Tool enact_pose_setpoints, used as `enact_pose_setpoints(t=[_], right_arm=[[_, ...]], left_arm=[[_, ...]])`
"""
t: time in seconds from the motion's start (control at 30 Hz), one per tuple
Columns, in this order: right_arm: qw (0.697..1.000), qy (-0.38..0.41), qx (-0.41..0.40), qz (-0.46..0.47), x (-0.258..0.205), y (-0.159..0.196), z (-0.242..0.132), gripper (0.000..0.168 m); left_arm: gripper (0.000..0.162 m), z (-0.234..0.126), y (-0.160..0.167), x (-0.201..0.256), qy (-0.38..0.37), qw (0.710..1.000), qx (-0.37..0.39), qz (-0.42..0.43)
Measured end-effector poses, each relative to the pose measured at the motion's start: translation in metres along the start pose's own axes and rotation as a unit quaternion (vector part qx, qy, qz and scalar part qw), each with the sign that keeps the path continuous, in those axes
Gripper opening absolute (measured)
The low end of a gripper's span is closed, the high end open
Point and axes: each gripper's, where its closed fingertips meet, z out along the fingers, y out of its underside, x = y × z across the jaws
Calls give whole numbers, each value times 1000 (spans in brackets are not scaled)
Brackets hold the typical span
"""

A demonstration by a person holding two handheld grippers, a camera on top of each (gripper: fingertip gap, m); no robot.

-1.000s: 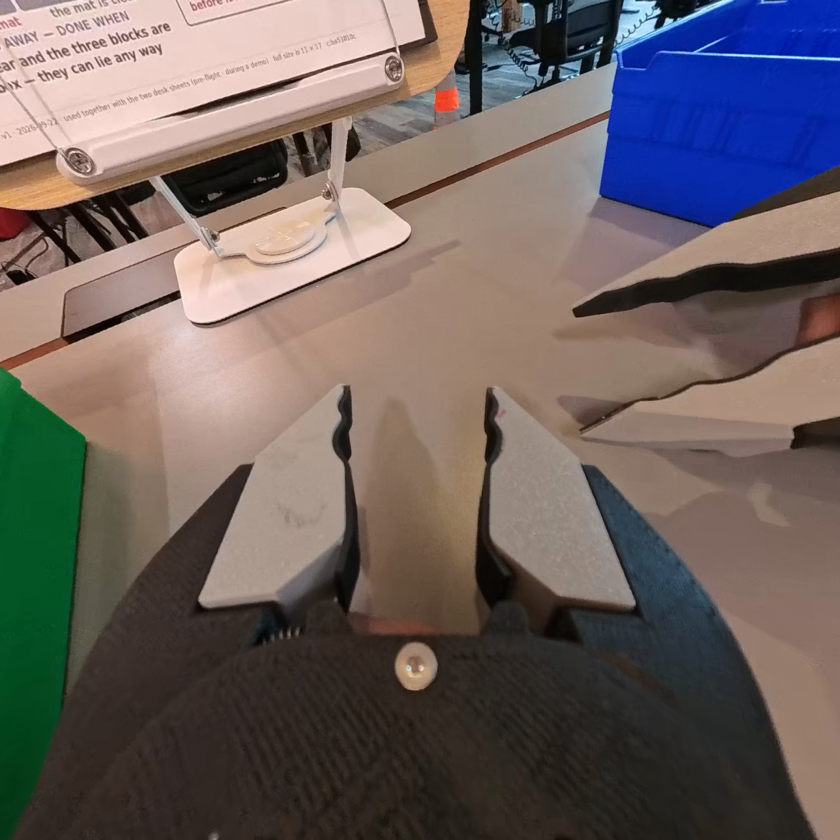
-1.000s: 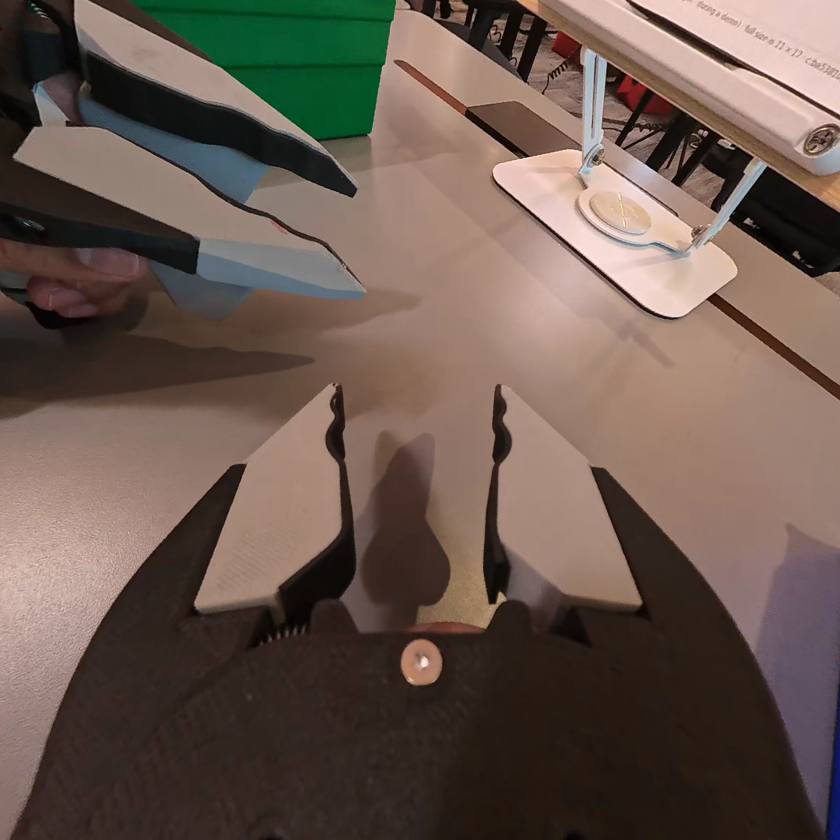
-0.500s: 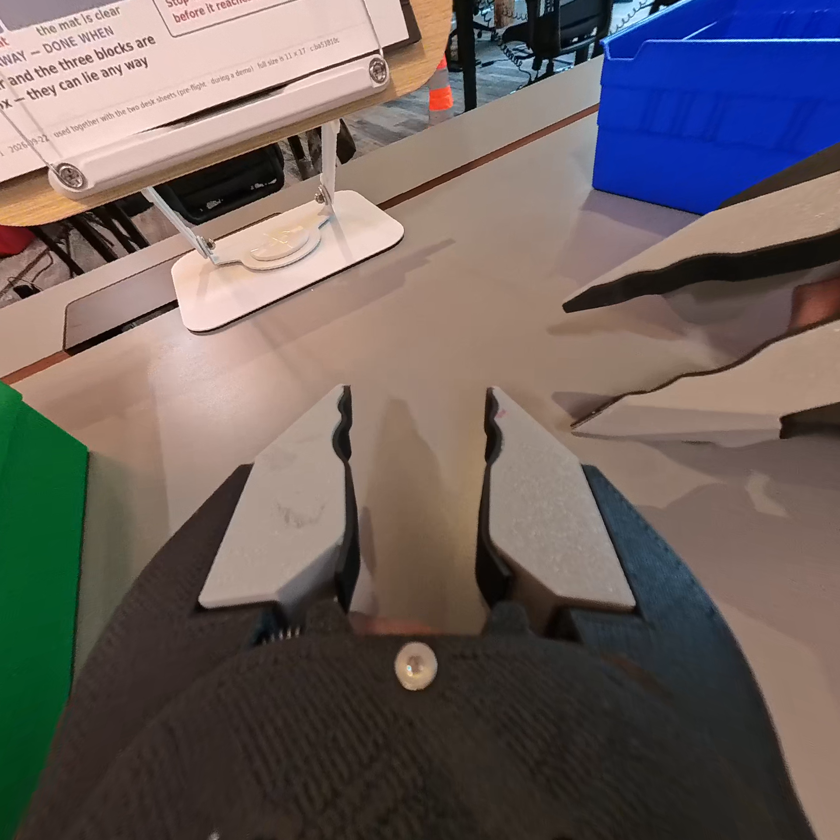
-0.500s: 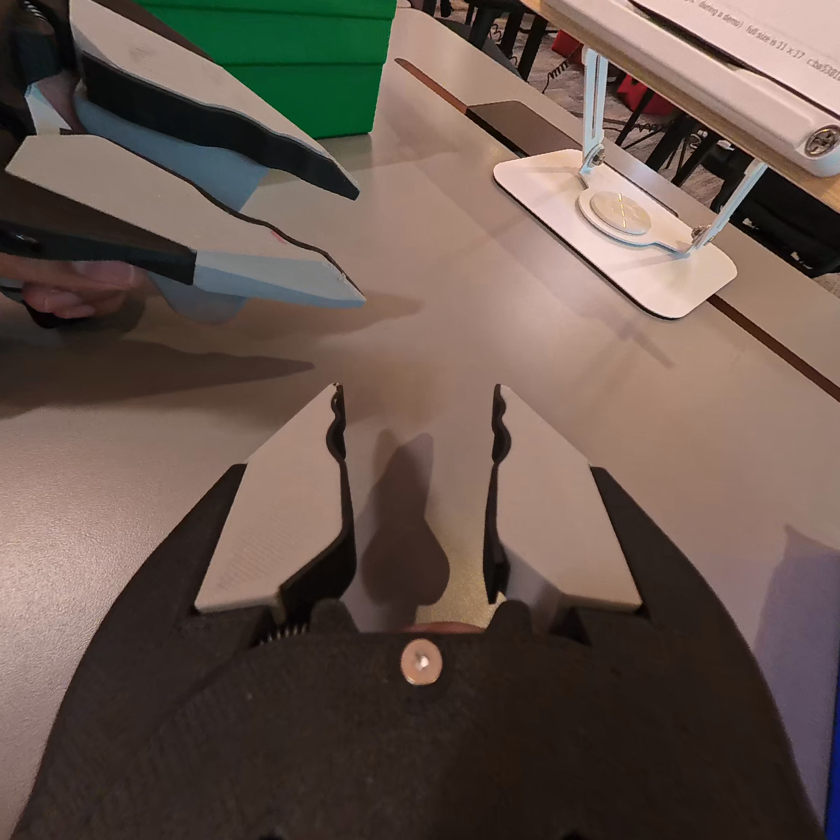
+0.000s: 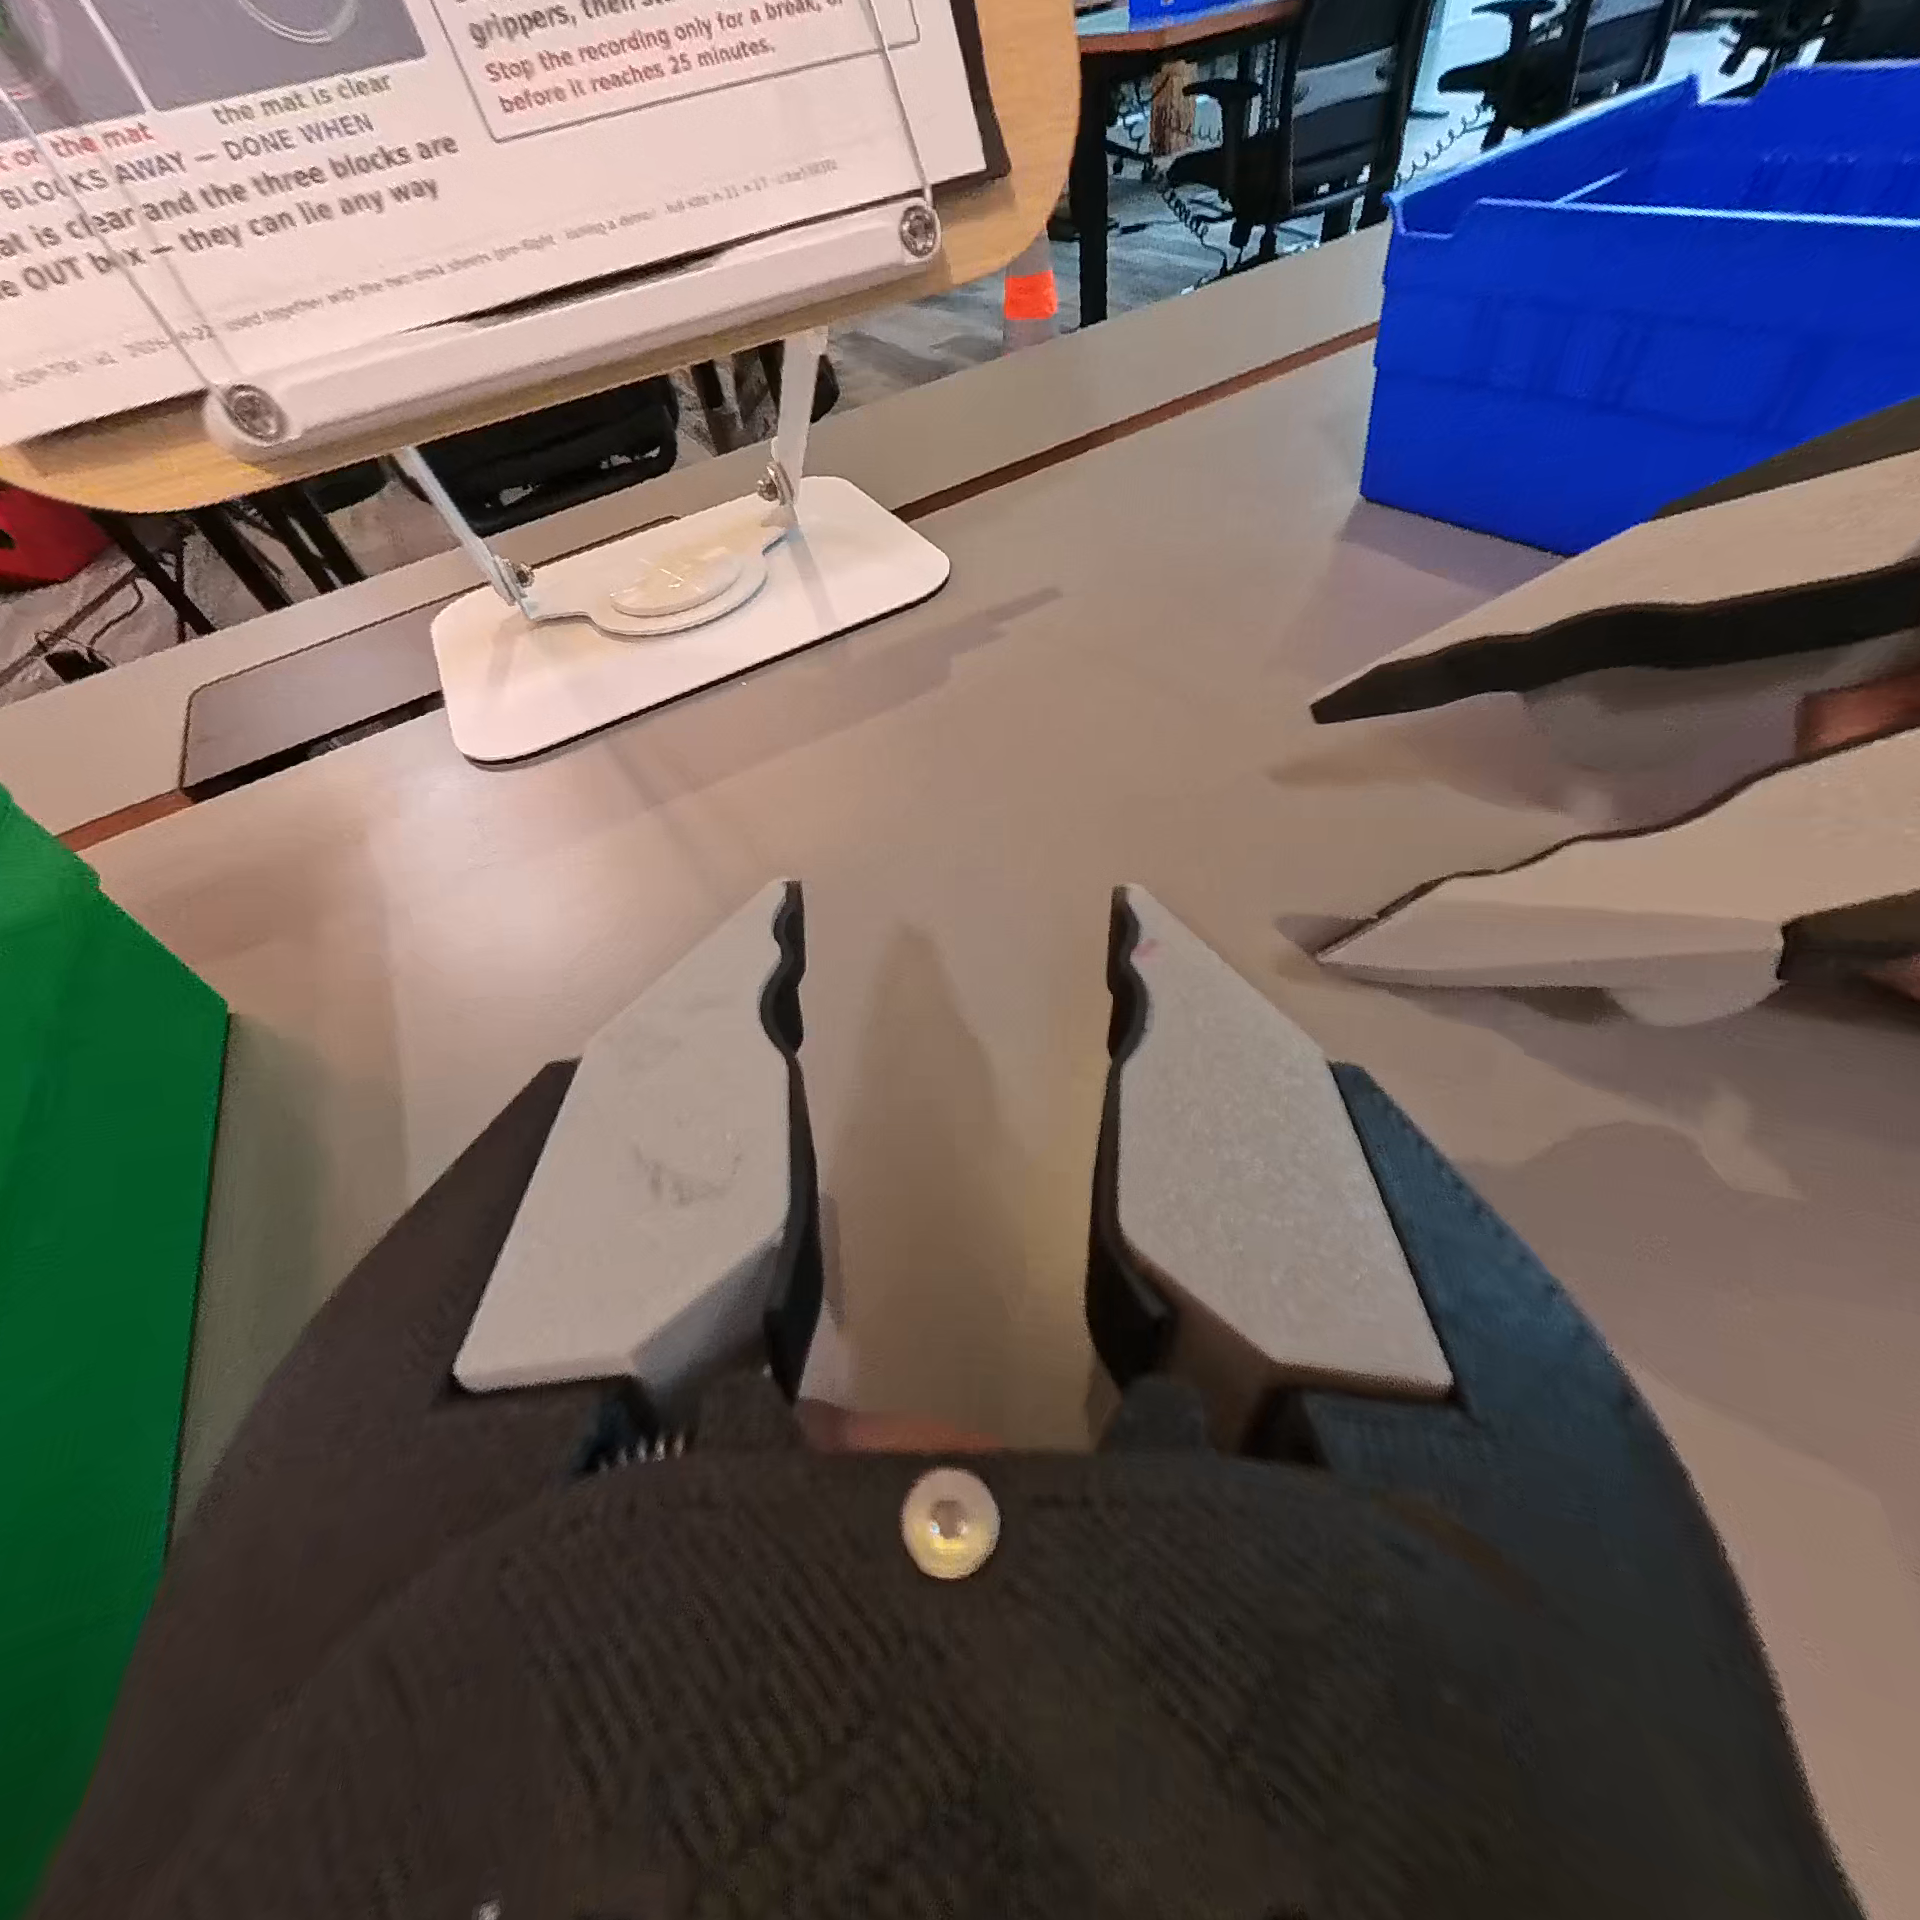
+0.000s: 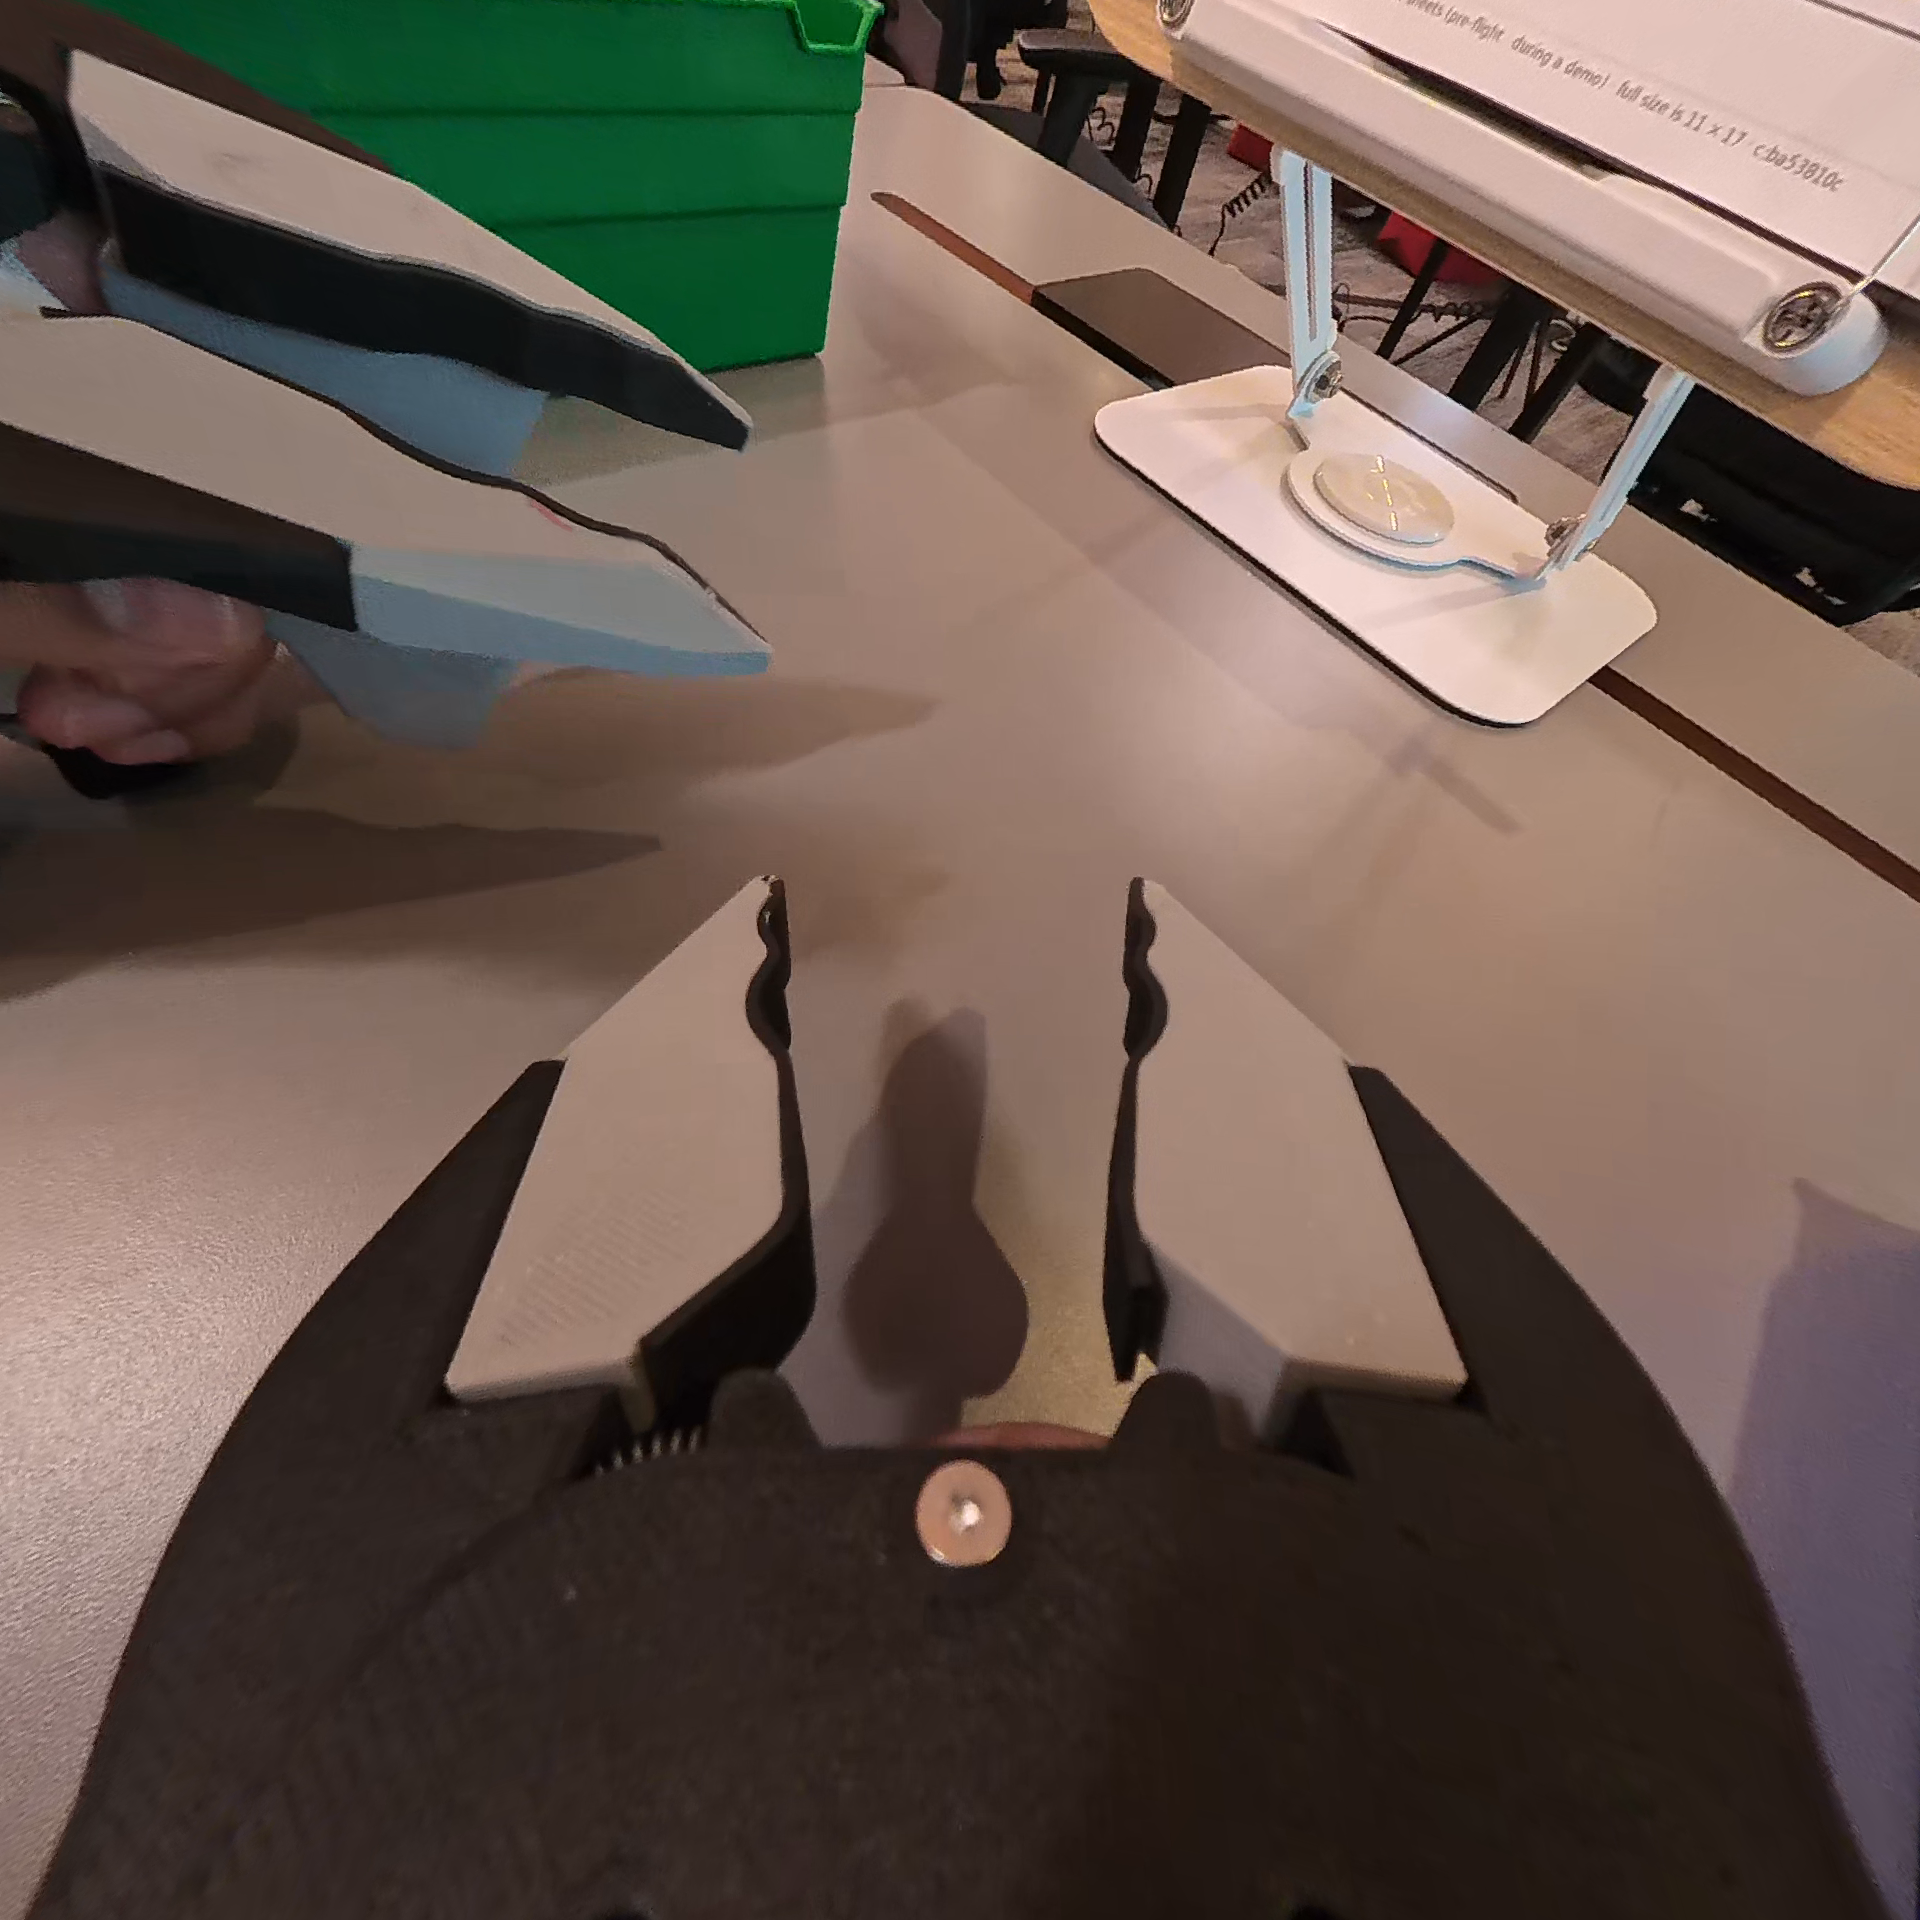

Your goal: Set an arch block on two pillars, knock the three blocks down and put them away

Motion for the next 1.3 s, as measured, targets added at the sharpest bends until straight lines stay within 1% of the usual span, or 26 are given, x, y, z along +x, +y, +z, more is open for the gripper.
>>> enact_pose_setpoints(t=[0.13, 0.27, 0.4, 0.47, 0.53, 0.63, 0.7, 0.77, 0.8, 0.87, 0.97, 1.07, 1.17, 1.23, 1.3], right_arm=[[1000, -1, -1, -2, 0, 0, 1, 62], [1000, 0, 2, -11, -2, -1, 0, 62], [1000, -1, 3, -17, -3, -1, 0, 62], [1000, -2, 3, -19, -4, -1, 0, 62], [1000, -3, 2, -21, -4, -1, 1, 62], [1000, -2, 0, -27, -5, -1, 1, 62], [999, -1, -1, -33, -6, -1, 1, 62], [999, -1, -1, -38, -7, -1, 1, 62], [999, 0, -1, -39, -7, -1, 1, 62], [999, 0, -2, -41, -8, -1, 1, 62], [999, 0, -2, -42, -8, -1, 1, 62], [999, 0, 0, -42, -8, -1, 1, 62], [999, 0, 0, -43, -8, -1, 1, 62], [999, 2, -2, -45, -7, 0, 1, 62], [999, 1, -3, -45, -7, 0, 1, 62]], left_arm=[[58, -9, 1, 0, -6, 1000, 5, 3], [58, -28, 2, 3, -10, 1000, 21, -8], [59, -64, 6, 9, 24, 996, 44, -73], [59, -85, 12, 5, 17, 996, 46, -78], [62, -105, 21, -1, 10, 997, 33, -74], [64, -138, 18, -24, -18, 997, 30, -74], [63, -163, 4, -51, -46, 995, 42, -81], [62, -186, -11, -88, -83, 992, 48, -86], [62, -194, -14, -109, -102, 990, 38, -85], [62, -198, -3, -151, -136, 987, -20, -88], [65, -188, 34, -198, -147, 973, -137, -115], [66, -173, 73, -230, -156, 949, -240, -132], [63, -159, 104, -249, -169, 926, -313, -128], [62, -148, 120, -244, -145, 915, -351, -139], [55, -138, 131, -236, -116, 908, -376, -143]])
